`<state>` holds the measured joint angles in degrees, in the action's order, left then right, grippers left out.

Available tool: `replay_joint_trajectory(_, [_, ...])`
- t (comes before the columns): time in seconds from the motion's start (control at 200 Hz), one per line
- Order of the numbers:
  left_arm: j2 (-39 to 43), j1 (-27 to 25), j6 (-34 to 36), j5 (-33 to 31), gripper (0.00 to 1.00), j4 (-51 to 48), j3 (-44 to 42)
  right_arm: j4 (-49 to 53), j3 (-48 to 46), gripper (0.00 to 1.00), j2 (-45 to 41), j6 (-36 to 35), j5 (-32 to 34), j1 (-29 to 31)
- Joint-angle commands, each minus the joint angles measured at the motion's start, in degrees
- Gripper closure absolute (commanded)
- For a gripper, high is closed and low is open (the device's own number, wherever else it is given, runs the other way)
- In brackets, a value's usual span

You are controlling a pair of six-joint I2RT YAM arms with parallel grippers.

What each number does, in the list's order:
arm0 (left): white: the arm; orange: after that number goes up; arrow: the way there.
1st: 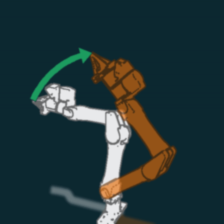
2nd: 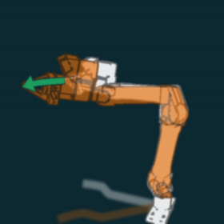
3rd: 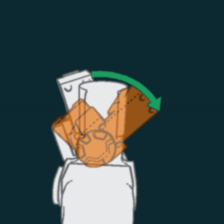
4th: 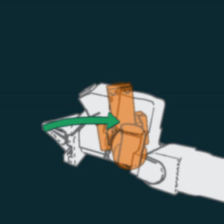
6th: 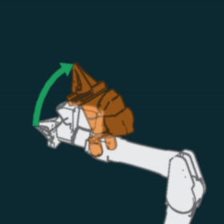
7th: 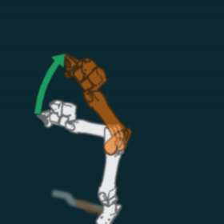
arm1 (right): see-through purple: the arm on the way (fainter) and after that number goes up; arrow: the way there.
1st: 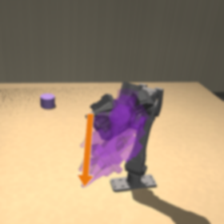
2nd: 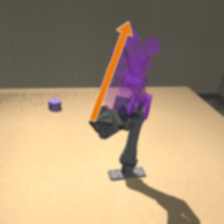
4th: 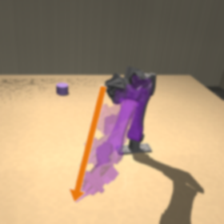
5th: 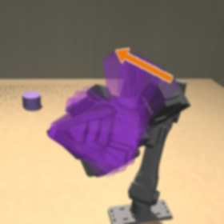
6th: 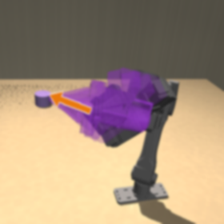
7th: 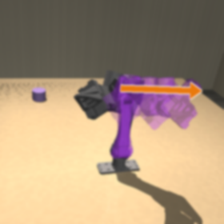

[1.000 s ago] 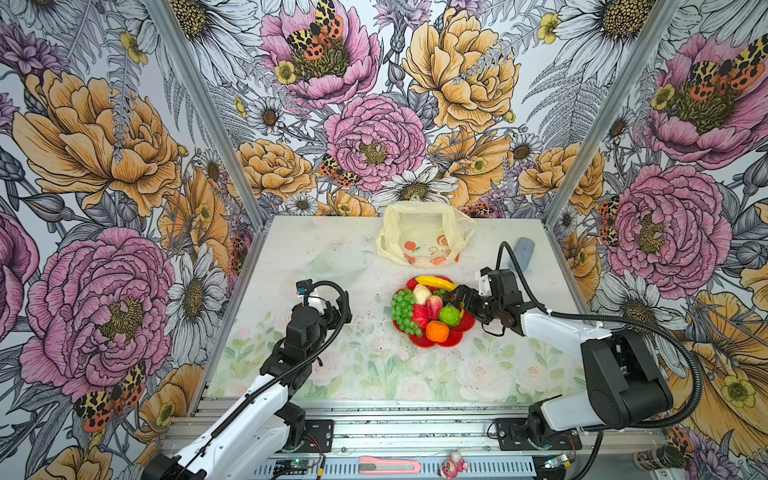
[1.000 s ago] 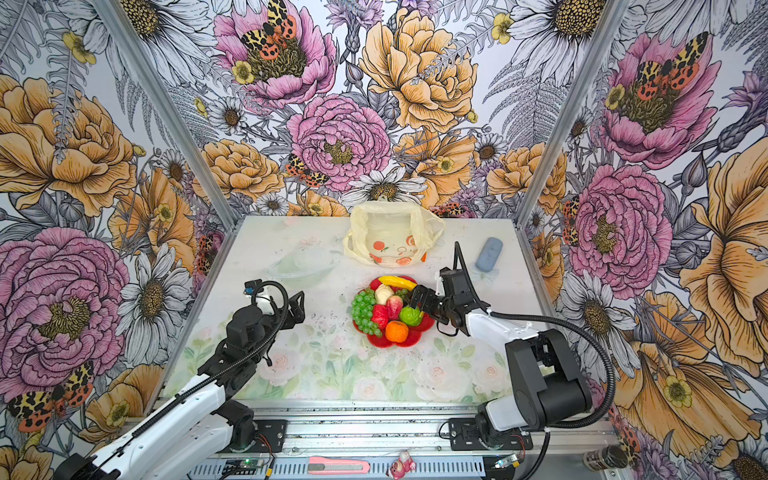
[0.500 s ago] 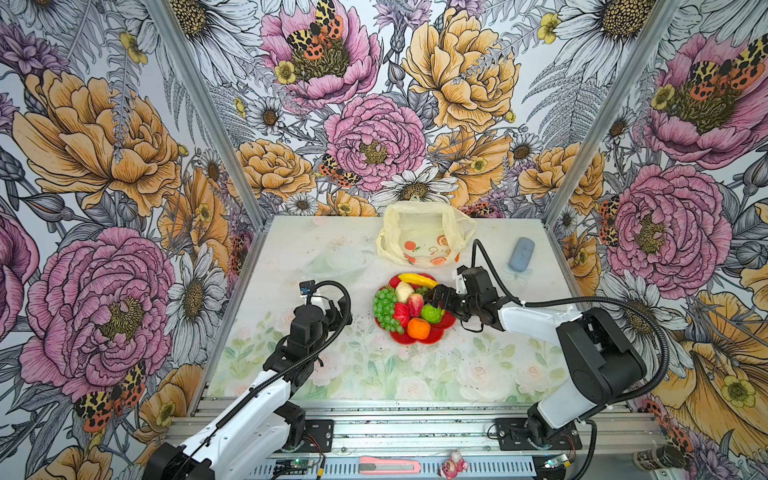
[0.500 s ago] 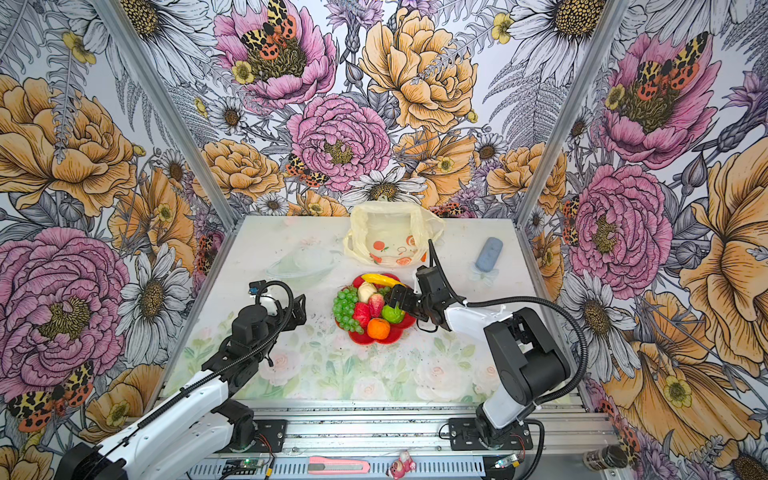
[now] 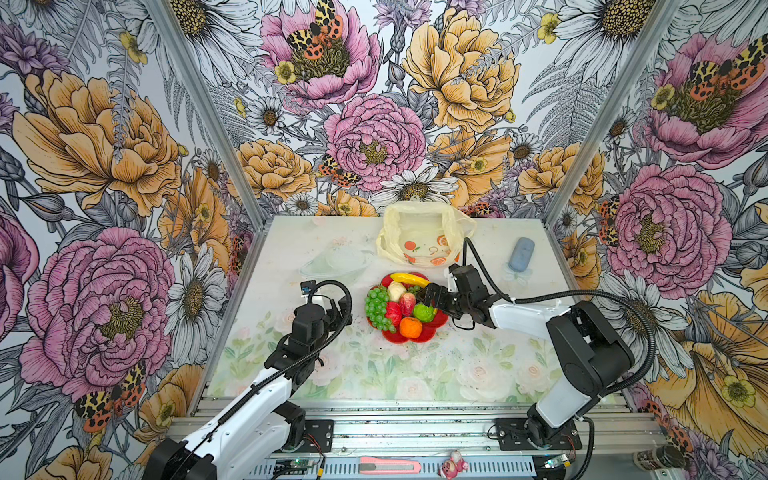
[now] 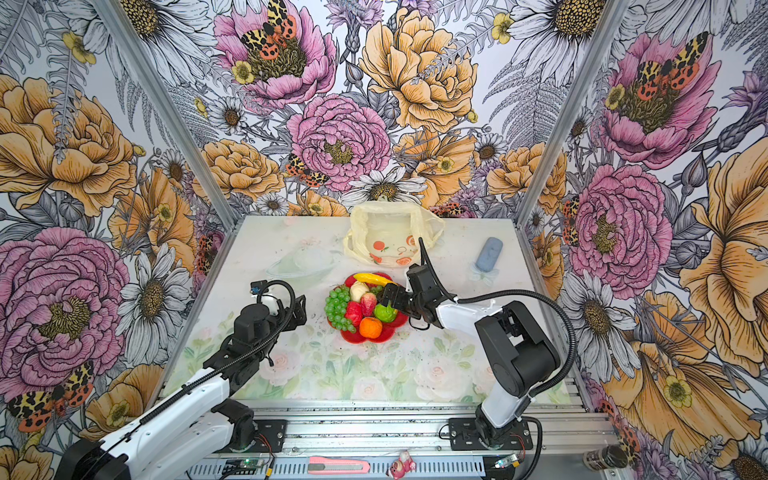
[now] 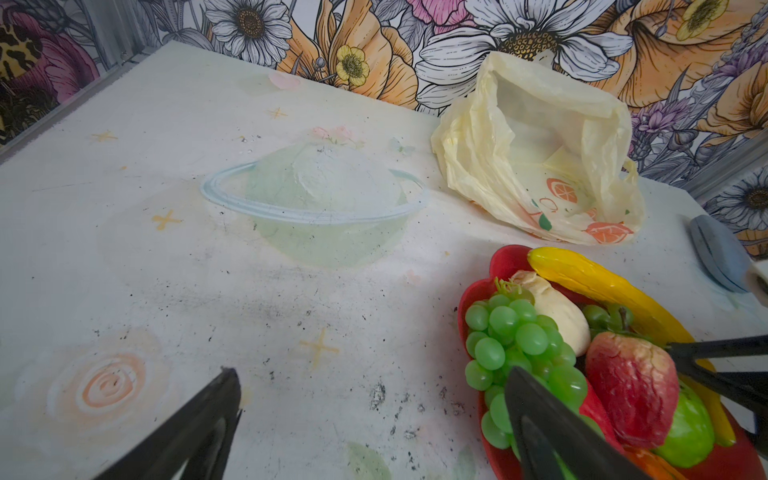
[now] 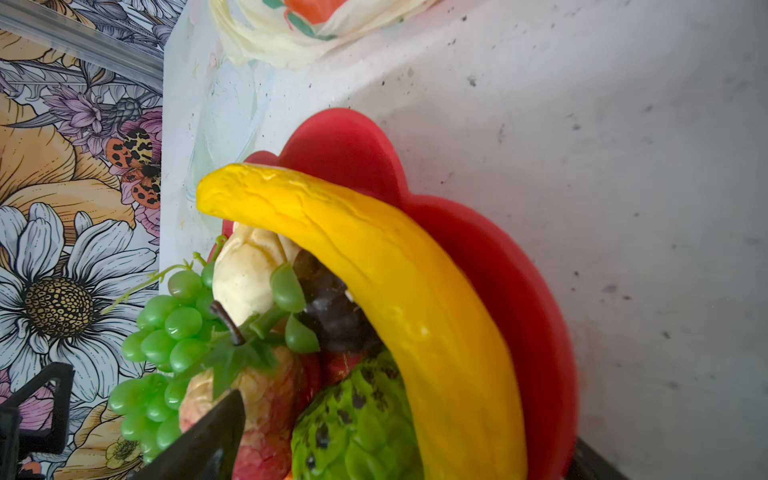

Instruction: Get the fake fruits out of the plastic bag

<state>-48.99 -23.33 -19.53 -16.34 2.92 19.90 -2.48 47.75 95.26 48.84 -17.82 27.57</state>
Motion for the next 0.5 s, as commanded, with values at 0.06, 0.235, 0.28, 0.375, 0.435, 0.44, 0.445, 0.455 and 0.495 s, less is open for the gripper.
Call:
replay_joint_trajectory(0.06, [-0.2, 0.6, 0.3, -1.6, 0.01, -0.1, 1.5, 3.6, 0.3, 0.01, -4.4, -3.8, 5.9, -0.6])
replay_joint_trajectory(0.235, [-0.8, 0.5, 0.3, -1.5, 0.02, 0.1, 1.8, 5.4, -1.8, 0.0, -9.0, -5.9, 7.8, -2.7])
replay_joint_trajectory(0.28, [-0.9, 0.5, 0.3, -1.7, 0.01, 0.1, 1.8, 5.6, -2.4, 0.01, -10.5, -6.4, 7.3, -3.3])
replay_joint_trajectory(0.375, [-0.5, 0.4, -0.3, -4.5, 0.01, -0.5, 1.9, 6.8, -2.8, 0.0, -15.1, -8.6, 6.6, -4.3])
replay_joint_trajectory(0.435, [0.4, 0.3, -0.5, -7.1, 0.01, -1.6, 2.1, 8.9, -2.7, 0.01, -18.6, -10.2, 7.7, -5.0])
replay_joint_trajectory(0.44, [0.5, 0.4, -0.5, -7.3, 0.01, -1.7, 2.1, 9.0, -2.7, 0.01, -18.9, -10.4, 7.8, -5.1])
replay_joint_trajectory(0.445, [0.6, 0.4, -0.5, -7.5, 0.01, -1.9, 2.2, 9.1, -2.7, 0.0, -19.2, -10.5, 7.9, -5.1])
replay_joint_trajectory(0.455, [0.8, 0.3, -0.5, -8.0, 0.01, -2.1, 2.2, 9.5, -2.7, 0.0, -19.8, -10.8, 8.2, -5.3])
replay_joint_trajectory(0.495, [1.7, 0.3, -0.6, -9.9, 0.01, -2.7, 2.2, 10.4, -3.0, 0.01, -22.4, -12.1, 9.2, -5.8])
